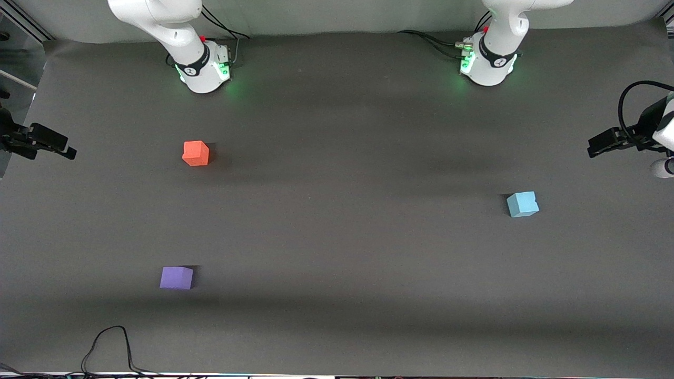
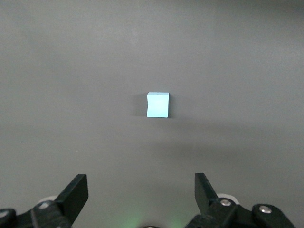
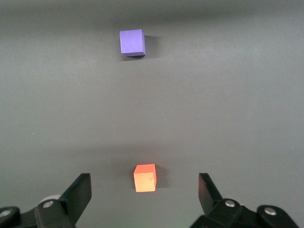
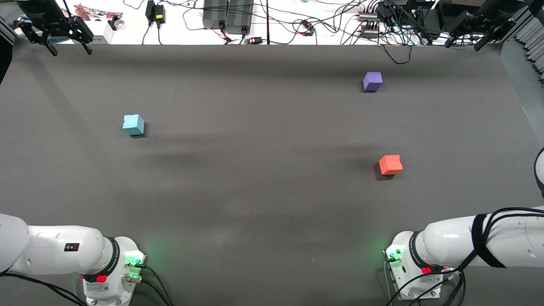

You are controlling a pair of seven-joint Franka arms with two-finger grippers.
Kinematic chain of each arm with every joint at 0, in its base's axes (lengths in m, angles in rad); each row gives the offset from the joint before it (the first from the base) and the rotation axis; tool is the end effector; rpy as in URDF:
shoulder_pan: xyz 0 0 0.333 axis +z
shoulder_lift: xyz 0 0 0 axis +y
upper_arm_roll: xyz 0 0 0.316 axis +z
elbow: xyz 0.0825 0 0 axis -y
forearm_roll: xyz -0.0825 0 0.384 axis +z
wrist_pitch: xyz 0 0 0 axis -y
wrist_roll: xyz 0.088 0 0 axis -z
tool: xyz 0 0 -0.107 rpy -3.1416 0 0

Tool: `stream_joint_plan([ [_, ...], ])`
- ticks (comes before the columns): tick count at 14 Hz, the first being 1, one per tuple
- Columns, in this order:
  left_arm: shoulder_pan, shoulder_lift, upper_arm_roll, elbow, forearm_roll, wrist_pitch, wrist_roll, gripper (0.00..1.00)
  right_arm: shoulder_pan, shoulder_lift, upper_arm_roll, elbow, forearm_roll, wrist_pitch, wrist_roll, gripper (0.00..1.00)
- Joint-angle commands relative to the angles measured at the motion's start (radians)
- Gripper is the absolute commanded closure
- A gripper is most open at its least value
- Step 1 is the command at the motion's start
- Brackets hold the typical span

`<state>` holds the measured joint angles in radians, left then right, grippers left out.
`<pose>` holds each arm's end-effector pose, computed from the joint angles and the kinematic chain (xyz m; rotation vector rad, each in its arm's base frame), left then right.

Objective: Place blue block between orange and purple blocks
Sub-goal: 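Move the left gripper toward the light blue block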

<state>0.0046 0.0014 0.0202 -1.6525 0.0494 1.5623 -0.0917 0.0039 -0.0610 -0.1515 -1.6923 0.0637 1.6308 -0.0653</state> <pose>0.5500 0.0190 0.5848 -3.0810 -0.1768 0.1388 0.5343 -0.0753 0.6054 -3.0663 0.1317 -0.0100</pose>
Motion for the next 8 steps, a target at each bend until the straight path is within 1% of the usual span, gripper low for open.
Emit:
stream_joint_plan([
  [1,-0.020,-0.001,0.015,0.023,0.003,-0.036,0.024,0.00,0.002,0.004,-0.005,0.017,-0.001,-0.002,-0.018,0.00],
  [3,-0.029,0.014,0.012,0.057,0.004,-0.044,-0.012,0.00,0.002,-0.002,-0.005,0.017,-0.002,-0.009,-0.018,0.00],
  [4,-0.031,0.015,0.015,0.062,0.004,-0.065,-0.064,0.00,0.002,-0.005,-0.005,0.019,-0.002,-0.009,-0.018,0.00],
  [5,-0.029,0.017,0.014,0.060,-0.002,-0.067,-0.074,0.00,0.002,-0.005,-0.005,0.022,-0.002,-0.009,-0.018,0.00],
  [8,-0.032,0.031,0.014,0.063,-0.031,-0.061,-0.036,0.00,0.002,-0.005,-0.005,0.022,-0.002,-0.009,-0.018,0.00],
])
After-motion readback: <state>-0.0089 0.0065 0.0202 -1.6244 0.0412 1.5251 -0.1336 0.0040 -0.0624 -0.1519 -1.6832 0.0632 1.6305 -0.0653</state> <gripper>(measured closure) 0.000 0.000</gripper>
